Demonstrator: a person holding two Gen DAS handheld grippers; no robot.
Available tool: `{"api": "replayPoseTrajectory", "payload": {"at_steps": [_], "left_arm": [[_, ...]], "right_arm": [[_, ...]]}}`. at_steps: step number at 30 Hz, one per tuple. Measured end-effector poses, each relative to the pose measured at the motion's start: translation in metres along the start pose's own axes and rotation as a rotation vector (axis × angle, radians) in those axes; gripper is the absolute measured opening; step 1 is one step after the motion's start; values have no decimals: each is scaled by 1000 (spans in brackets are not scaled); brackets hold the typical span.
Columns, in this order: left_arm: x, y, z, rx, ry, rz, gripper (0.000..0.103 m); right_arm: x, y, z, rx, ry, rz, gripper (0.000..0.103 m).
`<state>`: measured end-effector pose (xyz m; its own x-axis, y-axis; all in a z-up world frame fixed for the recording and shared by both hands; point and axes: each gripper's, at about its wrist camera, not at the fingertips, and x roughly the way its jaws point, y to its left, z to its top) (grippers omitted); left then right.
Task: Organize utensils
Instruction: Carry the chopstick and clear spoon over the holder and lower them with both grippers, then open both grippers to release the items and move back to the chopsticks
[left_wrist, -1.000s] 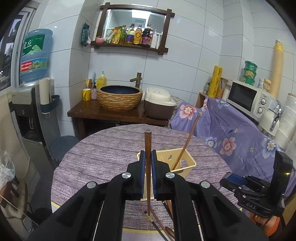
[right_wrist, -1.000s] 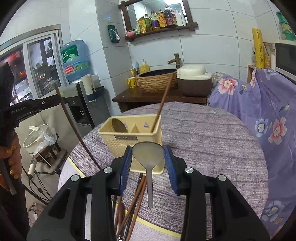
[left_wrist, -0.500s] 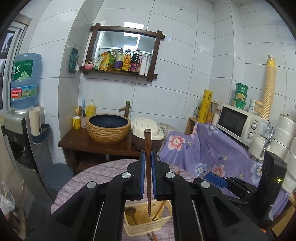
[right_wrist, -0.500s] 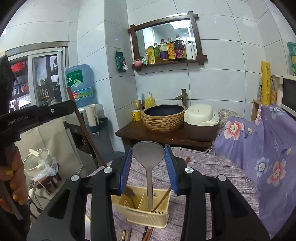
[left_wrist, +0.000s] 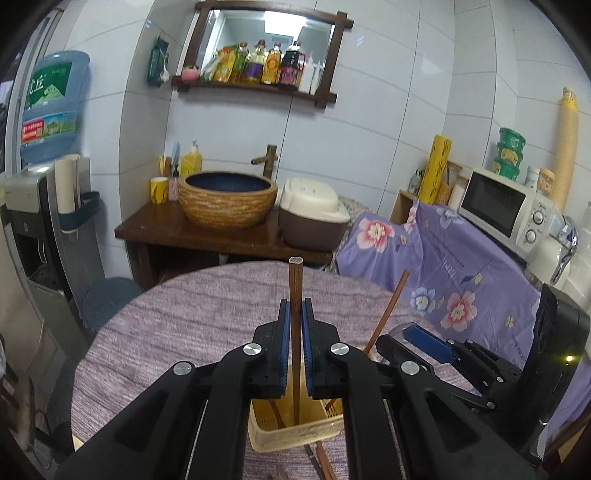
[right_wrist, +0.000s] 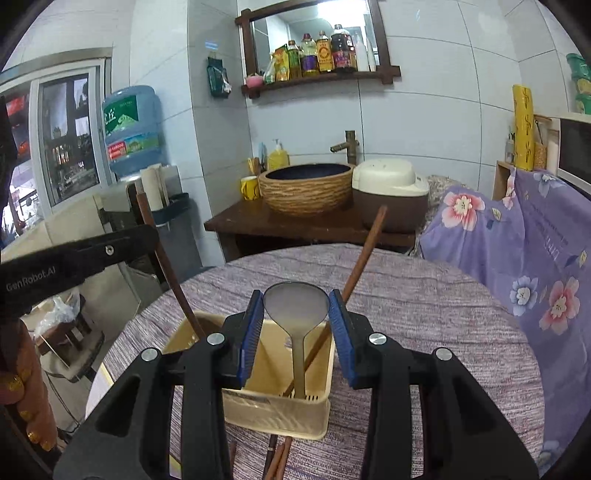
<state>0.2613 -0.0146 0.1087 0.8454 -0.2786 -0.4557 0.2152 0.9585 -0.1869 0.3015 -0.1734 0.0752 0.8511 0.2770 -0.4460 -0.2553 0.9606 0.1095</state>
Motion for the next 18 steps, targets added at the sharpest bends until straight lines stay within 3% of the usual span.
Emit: {"api": "replayPoseTrajectory", "payload": {"at_steps": [6, 14, 15, 17, 18], "left_arm": [[18, 6, -21, -13, 59, 7, 7], [22, 7, -26, -8, 67, 22, 4], [23, 7, -26, -6, 68, 21, 4], [19, 7, -26, -3, 65, 18, 4], [17, 7, -27, -4, 62, 18, 4]], "right_arm": [[10, 0, -17, -1, 32, -14, 37], [13, -1, -25, 0, 31, -29, 38], [12, -1, -25, 0, 28, -30, 40], [10, 0, -27, 3, 20, -32, 62], [7, 0, -28, 6, 12, -35, 66]]}}
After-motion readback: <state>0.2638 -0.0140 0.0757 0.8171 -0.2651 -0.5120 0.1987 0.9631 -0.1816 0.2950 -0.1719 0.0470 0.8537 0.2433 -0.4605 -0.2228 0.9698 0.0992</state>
